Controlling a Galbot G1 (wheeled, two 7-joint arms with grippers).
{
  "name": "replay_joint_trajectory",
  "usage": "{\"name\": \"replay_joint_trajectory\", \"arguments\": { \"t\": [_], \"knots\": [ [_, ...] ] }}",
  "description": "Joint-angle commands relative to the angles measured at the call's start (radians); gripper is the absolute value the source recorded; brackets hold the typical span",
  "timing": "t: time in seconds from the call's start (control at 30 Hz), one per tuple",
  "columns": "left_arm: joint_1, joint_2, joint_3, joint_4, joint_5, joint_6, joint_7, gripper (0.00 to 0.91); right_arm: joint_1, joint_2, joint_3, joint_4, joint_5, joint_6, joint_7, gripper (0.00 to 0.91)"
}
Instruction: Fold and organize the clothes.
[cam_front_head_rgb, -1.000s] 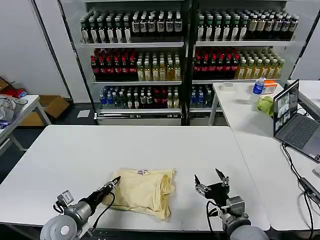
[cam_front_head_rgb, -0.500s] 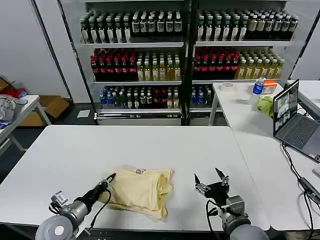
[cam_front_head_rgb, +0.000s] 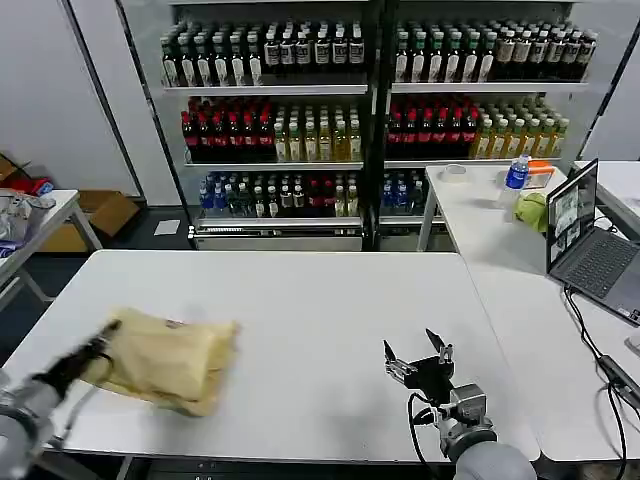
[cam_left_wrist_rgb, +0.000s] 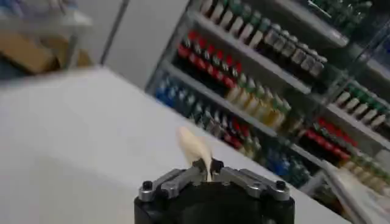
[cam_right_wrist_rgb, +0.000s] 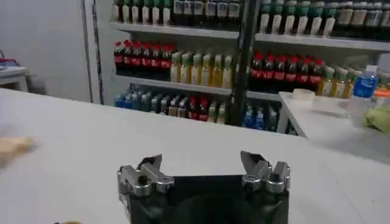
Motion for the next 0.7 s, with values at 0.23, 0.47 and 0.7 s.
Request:
{"name": "replay_joint_trajectory", "arguments": {
  "t": [0.23, 0.47, 0.7],
  "knots": [
    [0.081, -0.003, 0.228, -0.142, 0.498, -0.011, -0.031, 0.010, -0.015, 0.017, 0.016, 0.002, -0.007, 0.005, 0.000, 0.907],
    [-0.023, -0.224, 0.537, -0.168, 0.749, -0.016, -0.117, 0.010, -0.024, 0.023, 0.017, 0.000, -0.019, 0.002, 0.001, 0.907],
    [-0.134, -0.207, 0.576, -0.168, 0.545, -0.005, -0.199, 0.010, -0.034, 0.029, 0.029, -0.008, -0.024, 0.004, 0.001, 0.907]
  ]
}}
